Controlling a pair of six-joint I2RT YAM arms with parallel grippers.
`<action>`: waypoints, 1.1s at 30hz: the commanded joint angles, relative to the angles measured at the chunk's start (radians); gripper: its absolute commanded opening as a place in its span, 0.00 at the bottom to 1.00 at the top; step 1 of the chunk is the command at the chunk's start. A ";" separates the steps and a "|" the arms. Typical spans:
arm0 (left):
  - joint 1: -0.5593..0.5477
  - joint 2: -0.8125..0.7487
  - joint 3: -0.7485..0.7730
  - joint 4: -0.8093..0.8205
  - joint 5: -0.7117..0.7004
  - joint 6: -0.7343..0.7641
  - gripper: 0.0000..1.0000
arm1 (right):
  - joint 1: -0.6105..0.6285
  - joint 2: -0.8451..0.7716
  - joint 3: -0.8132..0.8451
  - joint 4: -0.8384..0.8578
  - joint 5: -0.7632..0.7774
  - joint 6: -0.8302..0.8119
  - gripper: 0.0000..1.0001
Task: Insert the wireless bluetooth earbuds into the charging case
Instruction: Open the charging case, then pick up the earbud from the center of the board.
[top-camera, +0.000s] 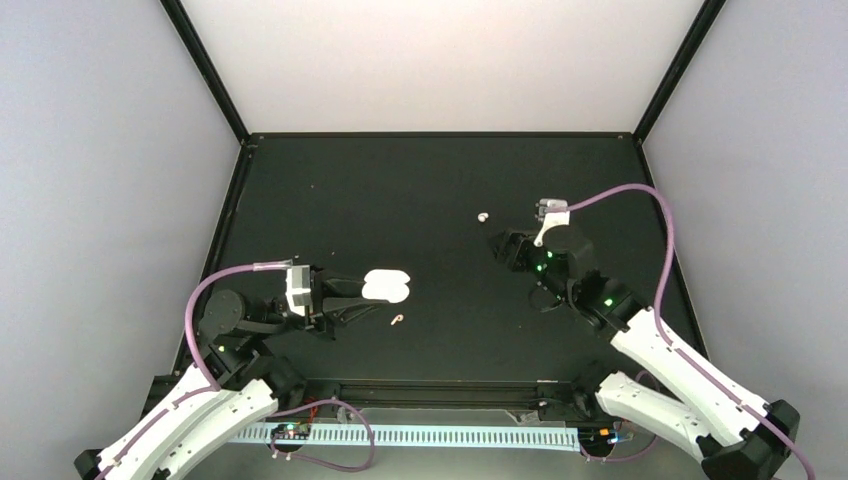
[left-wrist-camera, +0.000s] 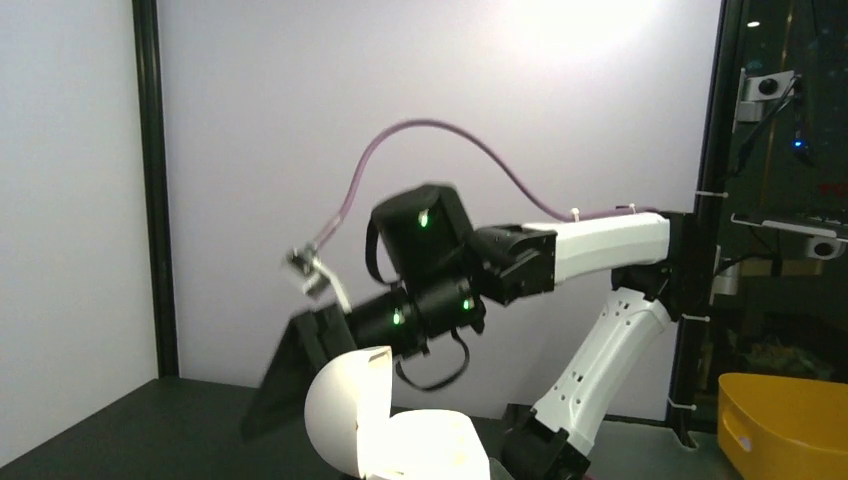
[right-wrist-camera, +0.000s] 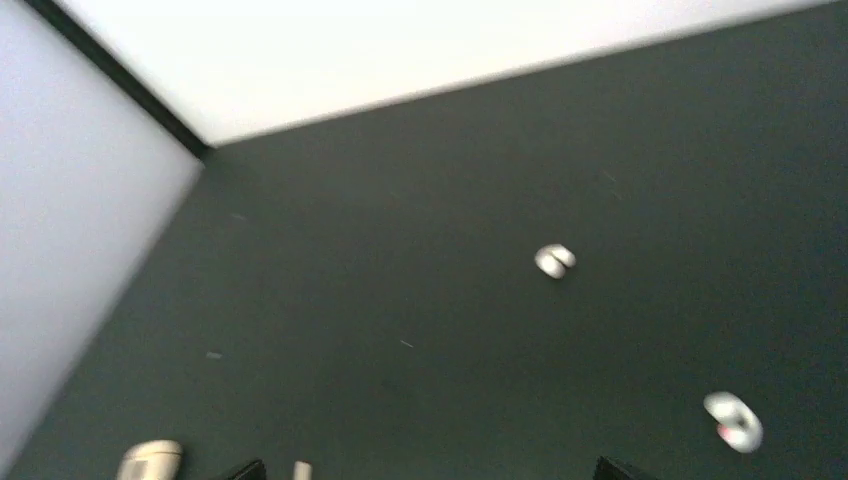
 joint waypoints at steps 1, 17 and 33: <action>-0.001 -0.011 0.017 -0.053 -0.027 0.056 0.02 | -0.068 0.014 -0.121 -0.018 0.130 0.111 0.85; -0.001 -0.057 -0.013 -0.123 -0.056 0.140 0.02 | -0.449 0.244 -0.295 0.145 -0.118 0.183 0.73; 0.001 -0.054 -0.012 -0.122 -0.051 0.140 0.02 | -0.572 0.559 -0.173 0.214 -0.141 0.101 0.50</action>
